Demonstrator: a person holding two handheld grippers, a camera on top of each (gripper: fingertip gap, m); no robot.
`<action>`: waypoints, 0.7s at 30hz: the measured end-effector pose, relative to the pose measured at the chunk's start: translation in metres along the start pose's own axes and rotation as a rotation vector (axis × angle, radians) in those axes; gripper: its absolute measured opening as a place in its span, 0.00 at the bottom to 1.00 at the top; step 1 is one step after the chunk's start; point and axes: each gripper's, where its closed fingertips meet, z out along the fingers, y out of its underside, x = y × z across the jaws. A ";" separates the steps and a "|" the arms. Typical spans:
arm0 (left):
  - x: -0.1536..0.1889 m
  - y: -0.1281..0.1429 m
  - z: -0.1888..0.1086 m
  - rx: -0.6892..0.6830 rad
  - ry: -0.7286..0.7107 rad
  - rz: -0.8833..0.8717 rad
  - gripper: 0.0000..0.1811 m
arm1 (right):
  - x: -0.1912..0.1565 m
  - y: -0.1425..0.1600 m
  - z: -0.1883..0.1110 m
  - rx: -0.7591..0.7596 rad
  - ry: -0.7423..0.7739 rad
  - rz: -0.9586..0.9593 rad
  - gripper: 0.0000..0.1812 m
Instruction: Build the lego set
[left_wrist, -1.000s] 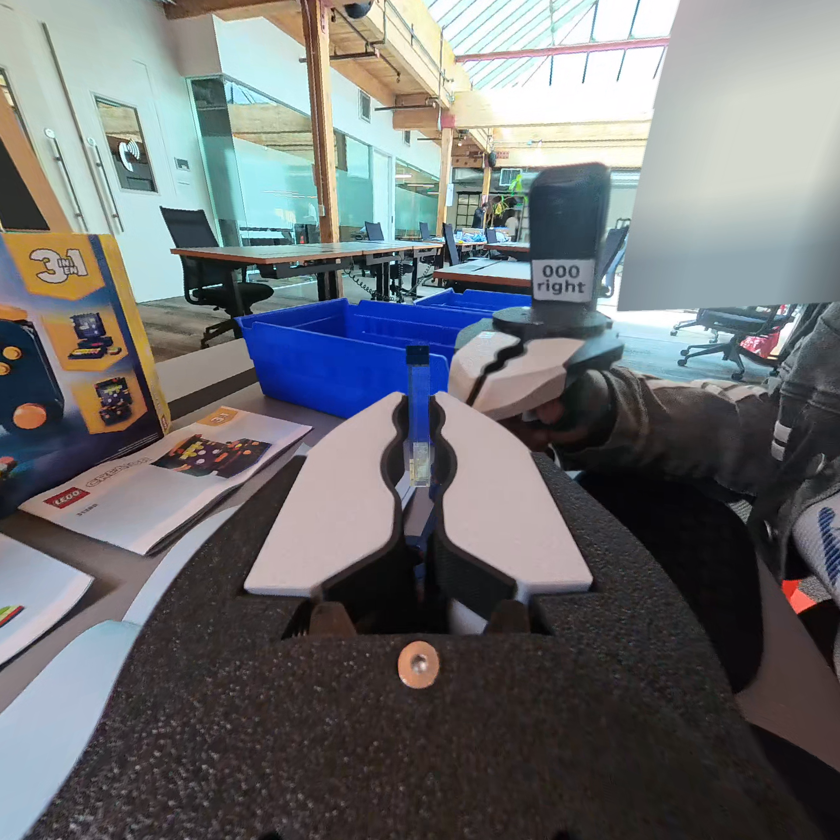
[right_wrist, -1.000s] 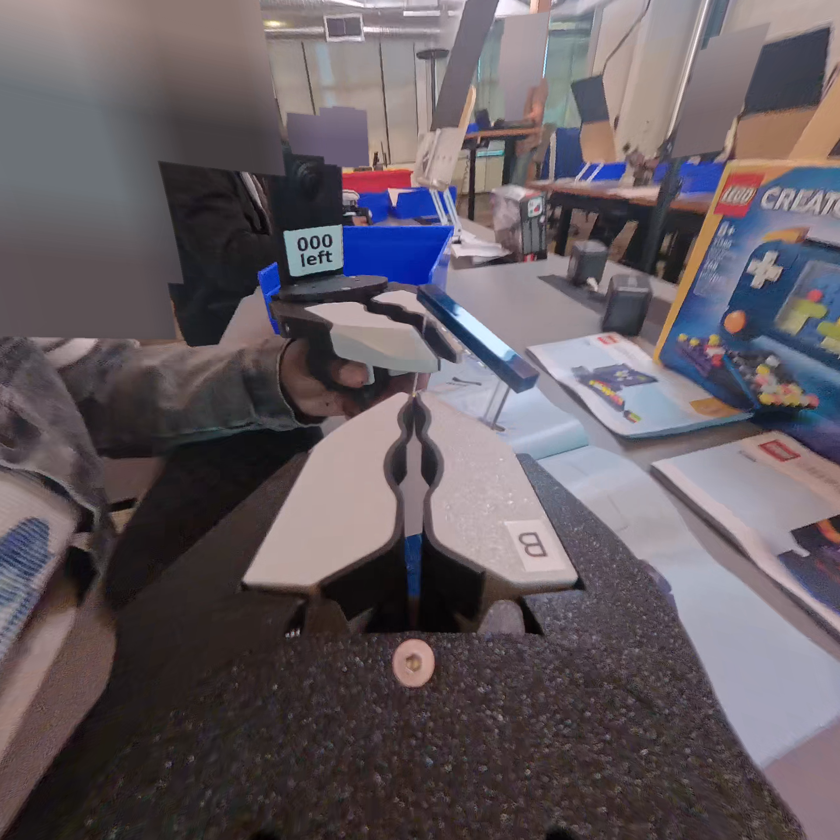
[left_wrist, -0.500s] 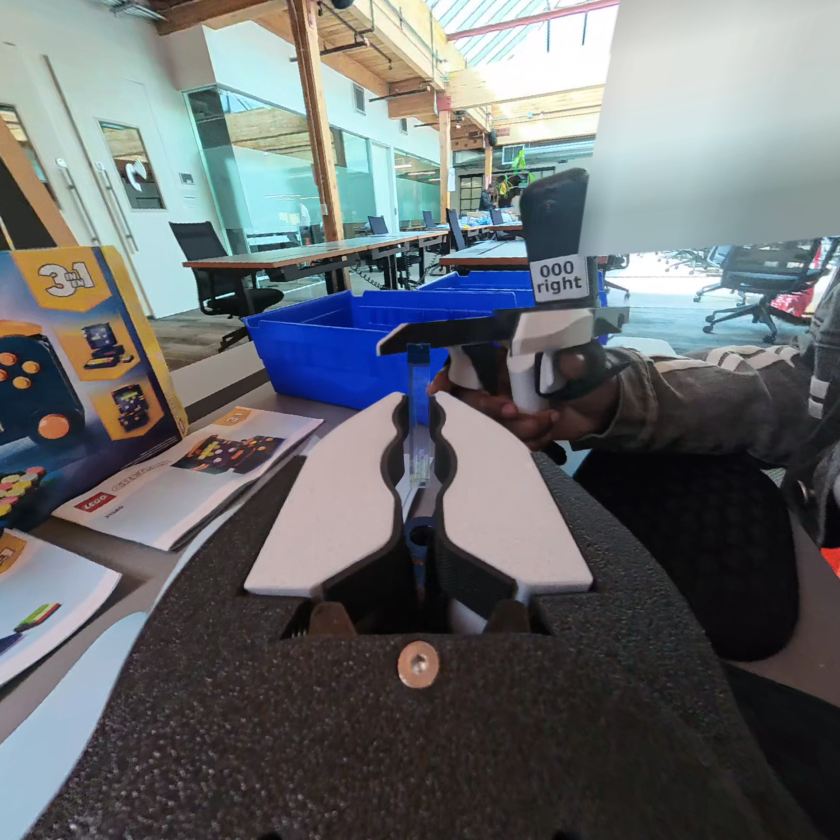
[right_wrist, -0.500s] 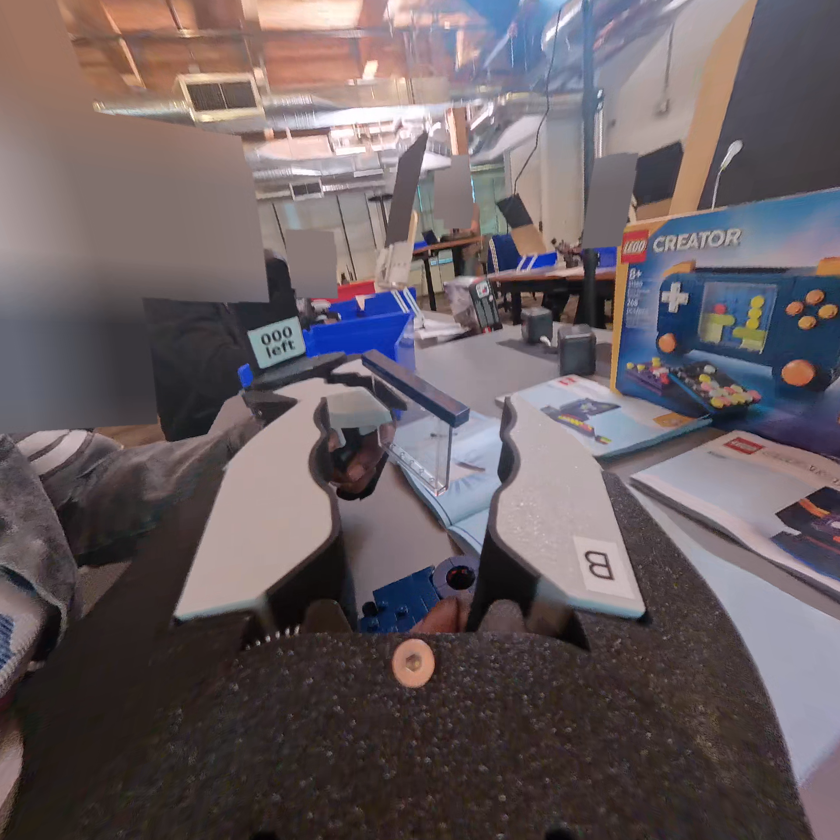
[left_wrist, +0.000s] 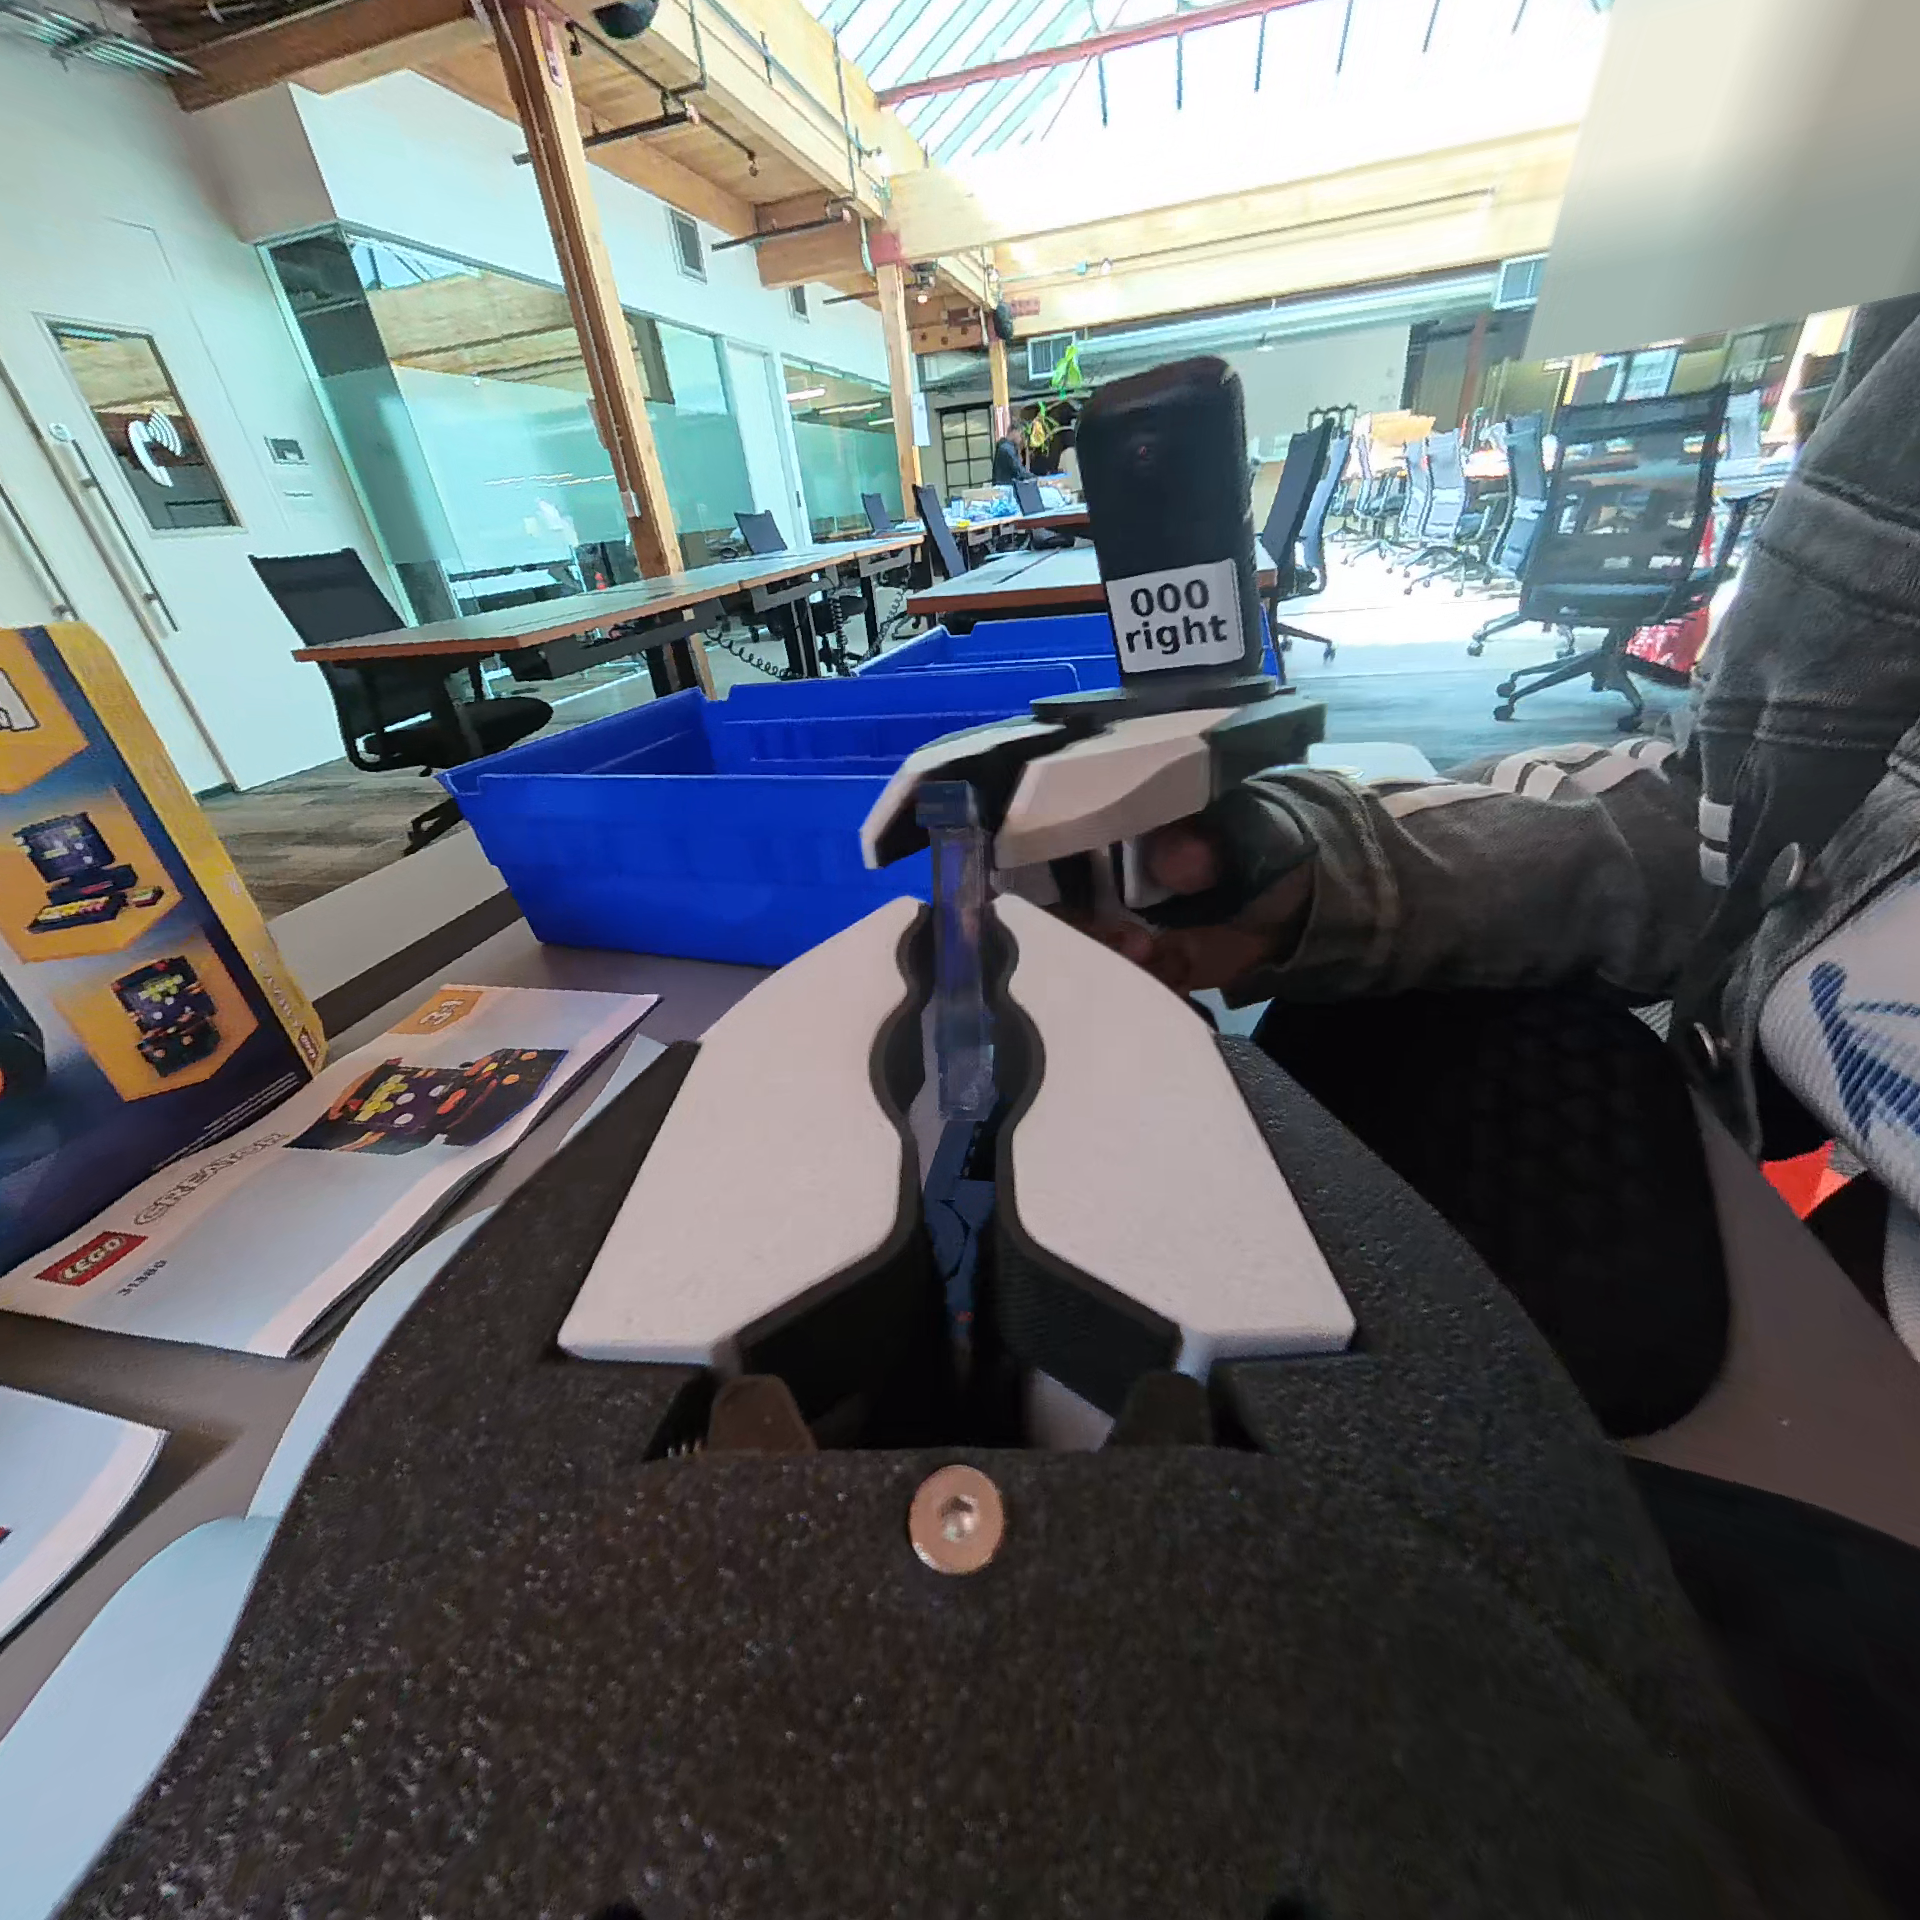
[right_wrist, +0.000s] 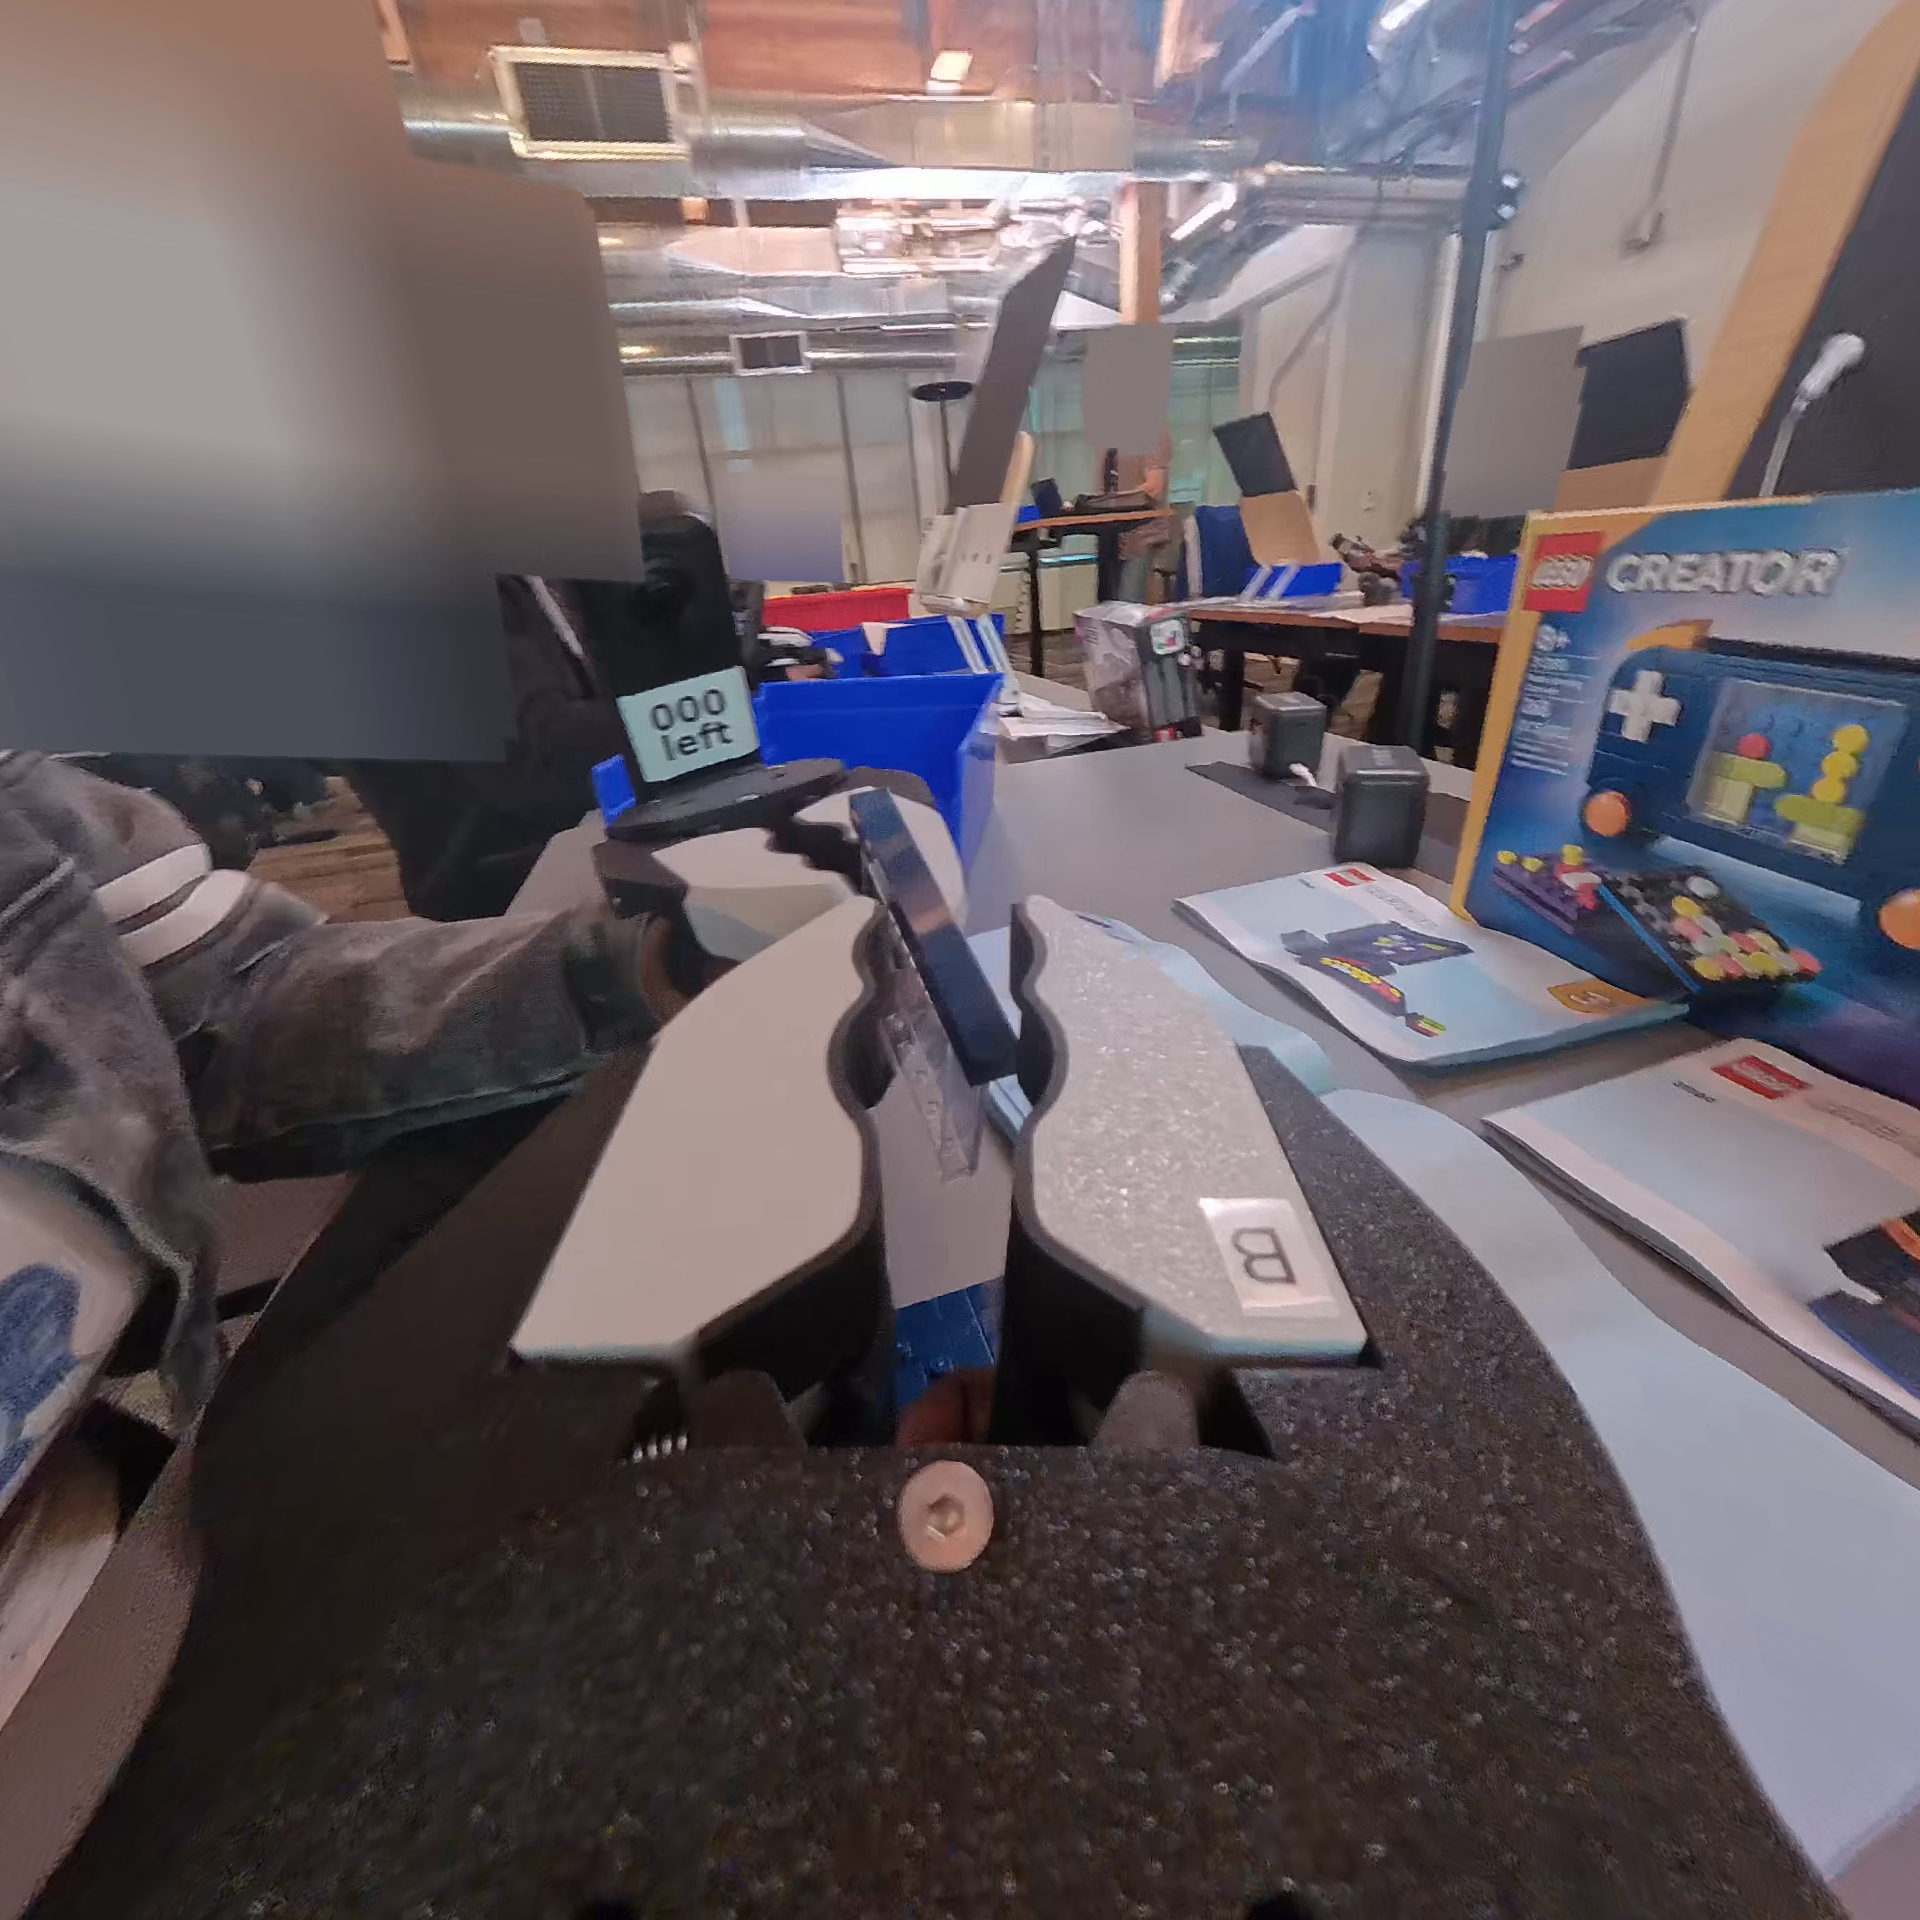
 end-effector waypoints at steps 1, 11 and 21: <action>0.001 -0.001 0.000 0.007 0.005 -0.005 0.04 | -0.003 -0.001 -0.001 0.005 -0.021 -0.006 0.09; -0.003 -0.006 -0.003 0.034 -0.003 -0.025 0.04 | -0.010 0.000 -0.001 -0.002 -0.040 -0.092 0.04; -0.016 -0.015 -0.010 0.103 -0.087 -0.021 0.09 | -0.002 -0.005 -0.006 0.037 -0.014 -0.038 0.04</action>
